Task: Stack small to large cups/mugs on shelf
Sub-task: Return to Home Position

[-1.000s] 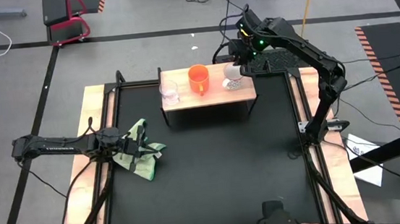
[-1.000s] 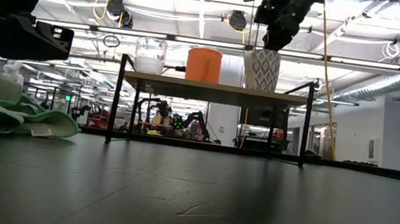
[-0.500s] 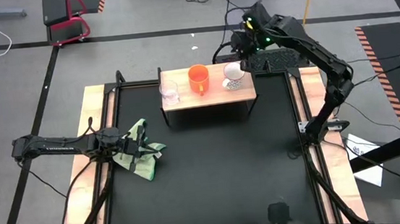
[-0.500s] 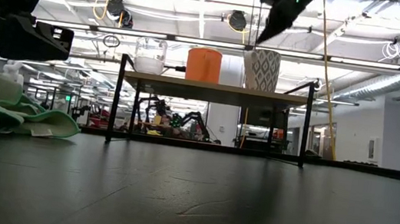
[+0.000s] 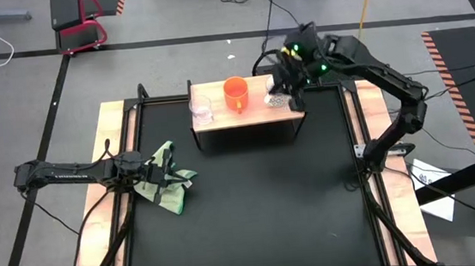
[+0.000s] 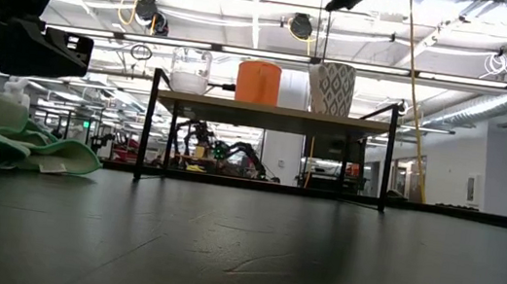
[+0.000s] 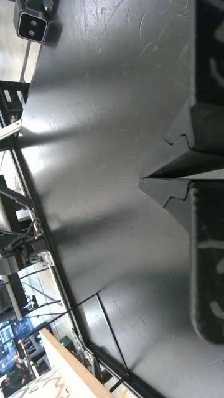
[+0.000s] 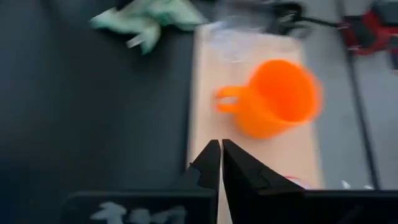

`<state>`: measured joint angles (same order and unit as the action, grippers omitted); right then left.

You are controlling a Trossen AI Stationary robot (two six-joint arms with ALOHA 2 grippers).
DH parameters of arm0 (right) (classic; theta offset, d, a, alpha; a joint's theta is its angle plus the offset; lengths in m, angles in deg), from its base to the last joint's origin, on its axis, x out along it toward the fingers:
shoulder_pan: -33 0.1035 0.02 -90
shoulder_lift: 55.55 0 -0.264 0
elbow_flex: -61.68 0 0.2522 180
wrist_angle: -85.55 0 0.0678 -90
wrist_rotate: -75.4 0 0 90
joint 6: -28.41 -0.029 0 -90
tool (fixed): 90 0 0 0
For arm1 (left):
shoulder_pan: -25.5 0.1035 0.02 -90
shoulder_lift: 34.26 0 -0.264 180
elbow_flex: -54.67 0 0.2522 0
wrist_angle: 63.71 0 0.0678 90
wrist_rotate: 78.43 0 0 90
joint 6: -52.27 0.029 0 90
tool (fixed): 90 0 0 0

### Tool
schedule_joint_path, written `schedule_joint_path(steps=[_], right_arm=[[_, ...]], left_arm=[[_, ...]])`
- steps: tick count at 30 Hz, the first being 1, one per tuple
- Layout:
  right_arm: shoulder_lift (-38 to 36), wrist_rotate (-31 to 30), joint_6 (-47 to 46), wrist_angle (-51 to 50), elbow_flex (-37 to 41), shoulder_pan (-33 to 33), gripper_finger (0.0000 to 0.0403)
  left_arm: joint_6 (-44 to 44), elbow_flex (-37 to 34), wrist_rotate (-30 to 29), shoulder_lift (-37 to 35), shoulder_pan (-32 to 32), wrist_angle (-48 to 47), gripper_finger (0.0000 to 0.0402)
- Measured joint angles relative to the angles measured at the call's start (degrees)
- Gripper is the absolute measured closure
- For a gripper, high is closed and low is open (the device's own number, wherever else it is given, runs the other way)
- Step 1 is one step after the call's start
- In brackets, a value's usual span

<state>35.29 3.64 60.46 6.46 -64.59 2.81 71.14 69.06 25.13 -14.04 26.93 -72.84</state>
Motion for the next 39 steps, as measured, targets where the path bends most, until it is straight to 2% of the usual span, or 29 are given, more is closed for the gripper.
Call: schedule_joint_path(steps=[5,9,15,19,25,32,39], right_arm=[[-4.5,0.0,-1.3,-0.8,5.4,5.3,0.0401],[-12.5,-0.3,-4.1,5.7,14.6,6.7,0.0402],[-28.0,-0.4,-10.0,17.3,31.8,5.9,0.0402],[-35.9,-0.5,-13.3,20.7,40.3,5.9,0.0403],[-44.5,-0.4,-20.8,27.8,52.3,5.9,0.0403],[-54.5,-0.4,-25.1,31.5,65.4,5.9,0.0403],[-62.6,0.0,-29.4,38.7,75.1,5.9,0.0403]], left_arm=[[0.1,0.0,0.0,0.0,0.0,0.0,0.0392],[0.4,0.0,0.0,0.0,-0.6,0.2,0.0392],[2.0,0.0,-0.1,0.0,-2.3,3.4,0.0392],[3.6,0.0,-2.1,0.0,-3.0,5.7,0.0392],[3.5,0.0,-5.1,0.0,-3.1,7.0,0.0392],[3.4,0.0,-5.1,-0.1,-3.1,8.0,0.0392],[3.1,0.0,-5.9,-0.1,-3.1,8.1,0.0392]])
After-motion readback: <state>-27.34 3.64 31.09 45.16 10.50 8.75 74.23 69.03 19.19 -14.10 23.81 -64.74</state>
